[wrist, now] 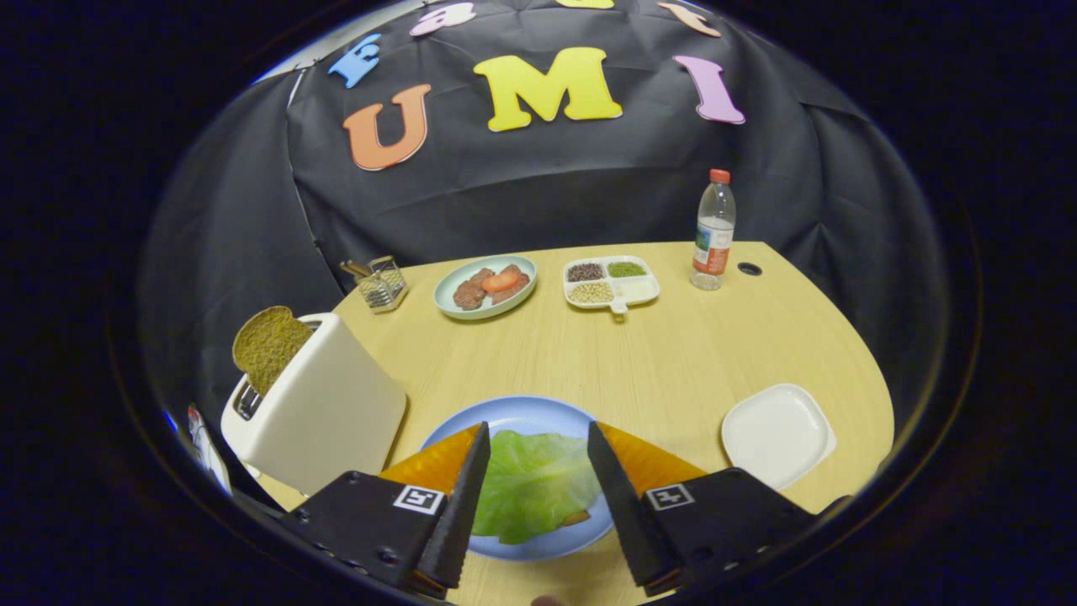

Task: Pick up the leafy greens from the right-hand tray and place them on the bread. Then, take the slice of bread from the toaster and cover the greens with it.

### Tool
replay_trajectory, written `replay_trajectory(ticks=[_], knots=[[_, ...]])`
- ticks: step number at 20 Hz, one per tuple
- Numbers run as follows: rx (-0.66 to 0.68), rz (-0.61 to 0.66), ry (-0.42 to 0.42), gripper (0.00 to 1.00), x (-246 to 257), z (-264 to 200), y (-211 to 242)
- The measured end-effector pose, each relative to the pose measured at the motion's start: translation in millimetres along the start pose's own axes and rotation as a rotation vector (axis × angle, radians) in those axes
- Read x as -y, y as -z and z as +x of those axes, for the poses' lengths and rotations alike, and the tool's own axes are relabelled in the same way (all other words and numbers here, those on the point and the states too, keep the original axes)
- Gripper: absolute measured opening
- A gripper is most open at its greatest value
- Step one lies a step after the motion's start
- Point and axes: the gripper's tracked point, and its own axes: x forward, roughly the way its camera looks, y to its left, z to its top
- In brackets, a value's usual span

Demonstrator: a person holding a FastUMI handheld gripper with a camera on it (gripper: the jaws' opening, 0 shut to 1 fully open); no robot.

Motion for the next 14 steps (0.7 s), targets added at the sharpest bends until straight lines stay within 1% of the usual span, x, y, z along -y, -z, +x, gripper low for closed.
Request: replay_trajectory(ticks=[5,7,8,11,14], knots=[[0.086,-0.051,0.001,0.87,-11.3,-28.6,-28.3],[0.114,-0.045,-0.005,0.95,-20.4,-46.4,-38.1],[0.131,-0.047,0.000,0.97,-23.7,-55.0,-44.1],[0.200,-0.061,0.018,0.96,-40.4,-89.2,-69.9],[0.253,-0.046,-0.008,0.96,-77.7,-116.2,-96.4]])
